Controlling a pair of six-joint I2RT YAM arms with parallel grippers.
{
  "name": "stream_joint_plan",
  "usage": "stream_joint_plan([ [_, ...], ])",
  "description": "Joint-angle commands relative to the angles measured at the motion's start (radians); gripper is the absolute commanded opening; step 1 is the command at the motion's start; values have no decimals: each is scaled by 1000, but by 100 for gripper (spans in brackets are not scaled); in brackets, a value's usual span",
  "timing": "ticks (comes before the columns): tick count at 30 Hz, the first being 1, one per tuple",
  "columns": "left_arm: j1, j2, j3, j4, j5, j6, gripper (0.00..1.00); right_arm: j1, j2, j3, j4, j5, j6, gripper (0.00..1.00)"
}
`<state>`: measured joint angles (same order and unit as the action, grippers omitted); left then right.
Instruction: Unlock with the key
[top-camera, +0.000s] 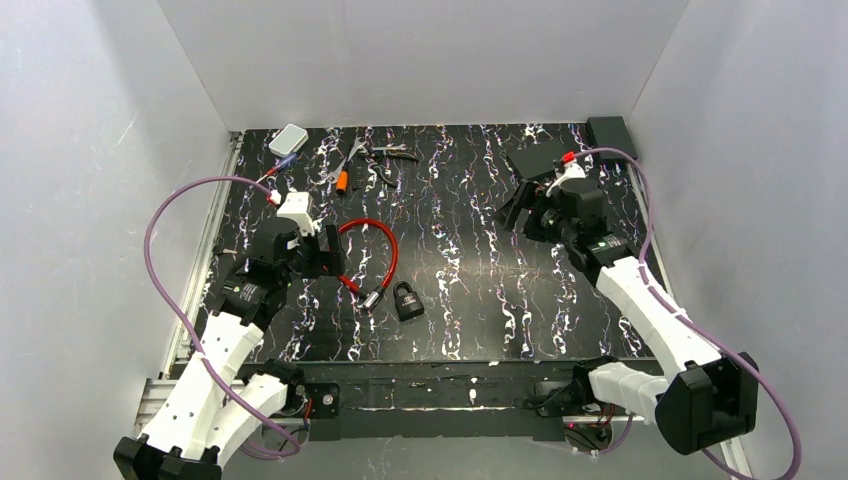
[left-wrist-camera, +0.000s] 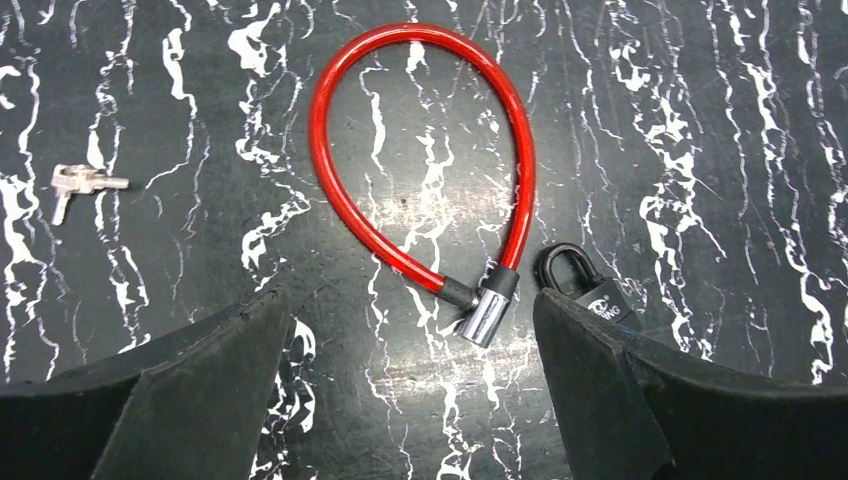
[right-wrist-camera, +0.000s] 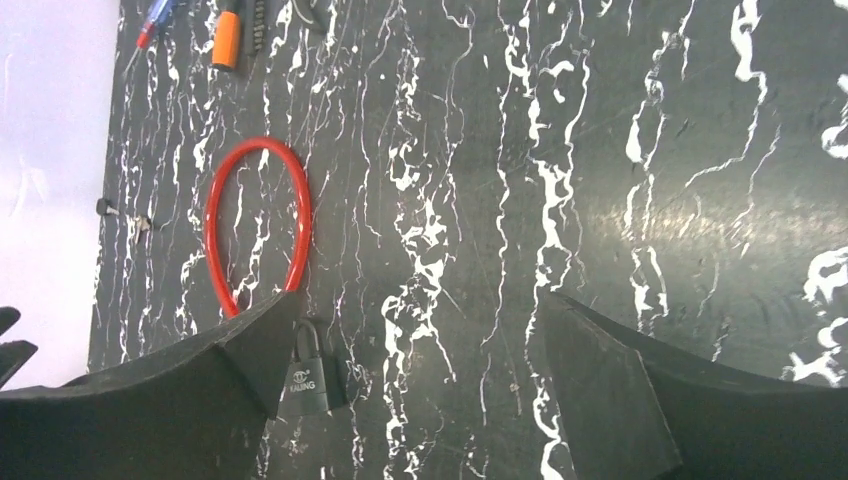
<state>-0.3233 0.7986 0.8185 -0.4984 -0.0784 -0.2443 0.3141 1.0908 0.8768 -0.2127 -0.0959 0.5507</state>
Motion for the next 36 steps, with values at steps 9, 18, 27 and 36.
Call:
stream_joint_plan([
  [9,-5,-44,42,-59,-302,-73,90,352,109,93,-151,379,157,98],
  [18,-4,-57,33,-87,-474,-121,91,528,168,115,-112,516,171,98],
  [27,44,49,69,-175,-540,-208,93,658,263,173,-138,579,209,99],
  [36,245,169,94,-199,-407,-248,90,697,288,167,-134,553,222,98],
])
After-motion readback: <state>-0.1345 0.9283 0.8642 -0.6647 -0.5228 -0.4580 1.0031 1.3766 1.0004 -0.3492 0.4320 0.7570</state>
